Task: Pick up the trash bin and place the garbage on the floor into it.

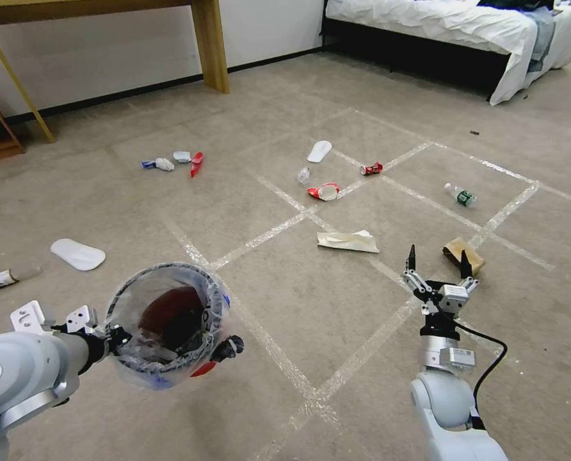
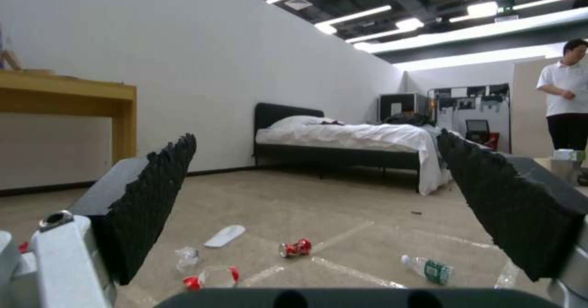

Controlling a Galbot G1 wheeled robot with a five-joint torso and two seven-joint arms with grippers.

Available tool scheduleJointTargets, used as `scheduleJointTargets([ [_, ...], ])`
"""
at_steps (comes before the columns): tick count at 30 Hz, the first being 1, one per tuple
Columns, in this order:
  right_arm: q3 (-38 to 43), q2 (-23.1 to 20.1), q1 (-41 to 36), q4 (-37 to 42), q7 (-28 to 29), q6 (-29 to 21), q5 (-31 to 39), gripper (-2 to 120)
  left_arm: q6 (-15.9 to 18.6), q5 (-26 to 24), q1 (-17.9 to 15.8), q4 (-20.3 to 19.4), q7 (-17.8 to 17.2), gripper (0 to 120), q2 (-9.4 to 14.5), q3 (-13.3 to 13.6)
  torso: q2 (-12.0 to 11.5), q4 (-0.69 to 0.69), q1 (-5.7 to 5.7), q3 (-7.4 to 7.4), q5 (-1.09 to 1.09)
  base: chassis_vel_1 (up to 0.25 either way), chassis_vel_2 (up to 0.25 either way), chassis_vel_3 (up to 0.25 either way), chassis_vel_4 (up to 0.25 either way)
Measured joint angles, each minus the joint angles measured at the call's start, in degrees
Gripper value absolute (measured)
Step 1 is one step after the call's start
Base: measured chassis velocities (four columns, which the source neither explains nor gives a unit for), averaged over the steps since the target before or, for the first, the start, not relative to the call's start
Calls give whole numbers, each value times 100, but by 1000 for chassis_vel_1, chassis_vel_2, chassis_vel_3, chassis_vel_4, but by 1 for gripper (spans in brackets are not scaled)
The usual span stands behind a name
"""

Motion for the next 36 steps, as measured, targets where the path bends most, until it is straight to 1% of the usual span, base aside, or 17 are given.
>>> scheduleJointTargets([
  [16, 19, 0, 3, -9, -15, 10, 2, 100, -67, -255, -88, 13, -80, 0, 121, 36, 0, 0, 0, 0, 0, -48, 47, 45, -57],
  [25, 21, -13, 4, -5, -15, 9, 5, 100, -89, -203, -117, 71, -71, 0, 58, 119, 0, 0, 0, 1, 0, -68, 66, 53, -67],
  [36, 17, -15, 9, -20, -22, 7, 9, 100, -96, -129, -133, 114, -40, 0, 0, 152, 0, 0, 0, 1, 0, -64, 63, 63, -54],
])
